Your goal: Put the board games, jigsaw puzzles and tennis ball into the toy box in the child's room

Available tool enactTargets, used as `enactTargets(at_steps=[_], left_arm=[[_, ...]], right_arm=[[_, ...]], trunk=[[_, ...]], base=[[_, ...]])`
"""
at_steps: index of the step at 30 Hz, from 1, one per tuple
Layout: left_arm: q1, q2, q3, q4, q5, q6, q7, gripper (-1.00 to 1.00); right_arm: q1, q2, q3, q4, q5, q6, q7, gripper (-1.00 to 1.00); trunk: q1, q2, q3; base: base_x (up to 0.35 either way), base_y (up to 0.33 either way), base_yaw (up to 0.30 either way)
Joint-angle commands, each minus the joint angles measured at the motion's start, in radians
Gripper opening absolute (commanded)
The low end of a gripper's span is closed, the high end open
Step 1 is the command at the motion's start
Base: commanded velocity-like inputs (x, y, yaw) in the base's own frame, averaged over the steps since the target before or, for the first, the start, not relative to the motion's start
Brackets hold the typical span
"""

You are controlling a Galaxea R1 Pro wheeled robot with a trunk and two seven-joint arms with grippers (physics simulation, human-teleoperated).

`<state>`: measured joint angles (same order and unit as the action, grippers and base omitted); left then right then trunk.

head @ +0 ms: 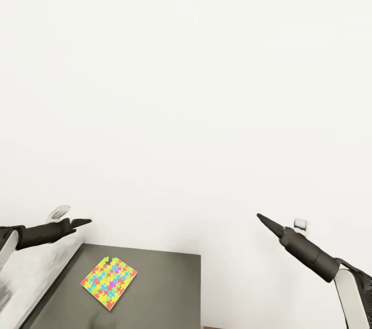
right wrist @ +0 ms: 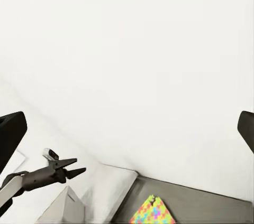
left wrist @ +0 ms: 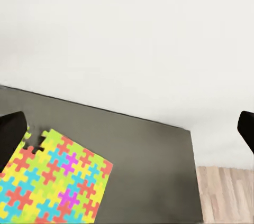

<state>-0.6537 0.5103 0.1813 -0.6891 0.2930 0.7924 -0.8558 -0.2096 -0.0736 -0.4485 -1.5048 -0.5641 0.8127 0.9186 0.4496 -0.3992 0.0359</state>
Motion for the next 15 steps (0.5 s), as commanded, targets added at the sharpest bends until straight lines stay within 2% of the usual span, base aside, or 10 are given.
enactTargets(at_steps=[1,4,5,7,10,12,15], left_arm=[[-0.005,-0.016,0.001,0.000,0.000,0.003,0.066,1.00],[-0.010,-0.038,0.001,0.000,-0.001,0.000,0.161,1.00],[-0.012,-0.050,0.001,0.000,-0.001,-0.002,0.218,1.00],[-0.013,-0.065,0.001,0.000,0.001,-0.004,0.289,1.00],[-0.014,-0.083,0.001,0.000,0.001,-0.002,0.349,1.00],[-0.014,-0.093,0.000,0.000,-0.003,0.000,0.367,1.00],[-0.014,-0.112,-0.003,0.002,-0.008,0.004,0.390,1.00]], right_arm=[[0.000,-0.001,0.012,0.002,-0.002,0.018,-0.019,1.00],[-0.001,-0.001,0.022,0.013,-0.001,0.035,-0.037,1.00],[0.000,-0.001,0.026,0.026,0.001,0.039,-0.043,1.00],[0.001,-0.002,0.029,0.047,0.005,0.040,-0.049,1.00],[0.005,-0.003,0.029,0.078,0.011,0.039,-0.053,1.00],[0.018,-0.006,0.027,0.093,0.021,0.039,-0.053,1.00],[0.056,-0.014,0.024,0.114,0.054,0.038,-0.054,1.00]], trunk=[[0.000,-0.001,0.000],[0.000,-0.001,0.000],[0.000,-0.001,0.000],[0.000,-0.001,0.000],[0.000,-0.001,0.000],[0.000,-0.001,0.000],[0.000,-0.001,0.000]], base=[[0.000,0.000,0.000],[0.000,0.000,0.000],[0.000,0.000,0.000],[0.000,0.000,0.000],[0.000,0.000,0.000],[0.000,0.000,0.000],[0.000,0.000,0.000]])
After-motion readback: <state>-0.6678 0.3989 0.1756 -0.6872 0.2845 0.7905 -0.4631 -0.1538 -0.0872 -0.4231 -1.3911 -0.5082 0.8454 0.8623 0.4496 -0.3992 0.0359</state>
